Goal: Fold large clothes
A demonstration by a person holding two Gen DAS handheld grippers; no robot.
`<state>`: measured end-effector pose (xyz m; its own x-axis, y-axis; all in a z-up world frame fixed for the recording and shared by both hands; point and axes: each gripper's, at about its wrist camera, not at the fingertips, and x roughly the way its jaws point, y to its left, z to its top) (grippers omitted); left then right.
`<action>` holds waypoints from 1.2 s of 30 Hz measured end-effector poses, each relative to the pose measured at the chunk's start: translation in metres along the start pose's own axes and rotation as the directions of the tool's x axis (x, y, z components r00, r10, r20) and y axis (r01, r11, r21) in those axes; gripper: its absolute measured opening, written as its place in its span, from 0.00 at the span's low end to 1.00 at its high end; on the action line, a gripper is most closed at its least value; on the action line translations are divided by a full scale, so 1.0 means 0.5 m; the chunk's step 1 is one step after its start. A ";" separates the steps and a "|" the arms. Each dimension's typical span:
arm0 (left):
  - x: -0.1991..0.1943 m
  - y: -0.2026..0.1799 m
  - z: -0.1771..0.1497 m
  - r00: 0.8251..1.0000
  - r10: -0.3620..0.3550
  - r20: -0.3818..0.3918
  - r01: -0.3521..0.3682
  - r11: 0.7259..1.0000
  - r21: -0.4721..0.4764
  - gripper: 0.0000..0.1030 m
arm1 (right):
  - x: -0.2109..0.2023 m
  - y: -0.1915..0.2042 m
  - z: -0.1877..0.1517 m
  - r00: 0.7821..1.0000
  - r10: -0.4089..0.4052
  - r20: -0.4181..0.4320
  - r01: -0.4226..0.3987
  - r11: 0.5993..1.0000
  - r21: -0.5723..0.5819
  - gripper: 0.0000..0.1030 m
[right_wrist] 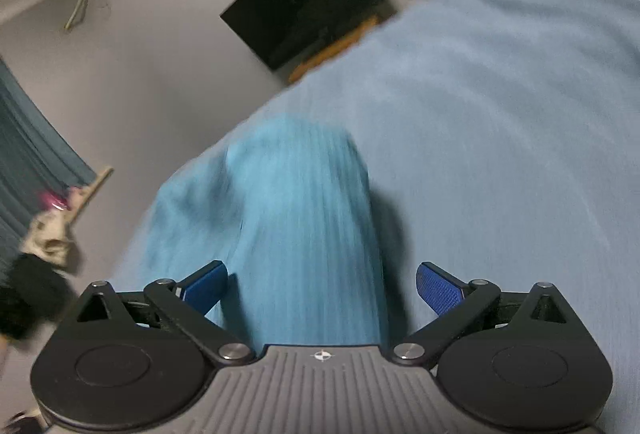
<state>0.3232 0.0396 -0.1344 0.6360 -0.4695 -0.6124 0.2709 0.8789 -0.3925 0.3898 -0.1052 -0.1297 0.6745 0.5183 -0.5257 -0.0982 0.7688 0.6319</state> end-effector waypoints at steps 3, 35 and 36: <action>-0.006 0.003 -0.009 1.000 -0.002 -0.003 0.002 1.000 -0.015 0.08 | -0.070 -0.017 -0.090 0.995 0.052 -0.085 -0.049 0.998 0.033 0.99; -0.024 -0.009 -0.041 0.996 0.094 0.005 -0.094 0.995 0.045 0.09 | -0.308 0.210 -0.460 0.958 -0.239 0.161 0.278 0.618 -0.736 0.80; -0.023 -0.007 -0.043 0.995 0.097 0.003 -0.097 0.994 0.047 0.09 | -0.292 0.215 -0.467 0.948 -0.267 0.173 0.301 0.577 -0.759 0.80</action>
<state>0.2995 0.0399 -0.1407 0.6610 -0.3822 -0.6457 0.2421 0.9232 -0.2985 0.1096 -0.0105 -0.1179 0.7921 0.2211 -0.5690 -0.4090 0.8842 -0.2258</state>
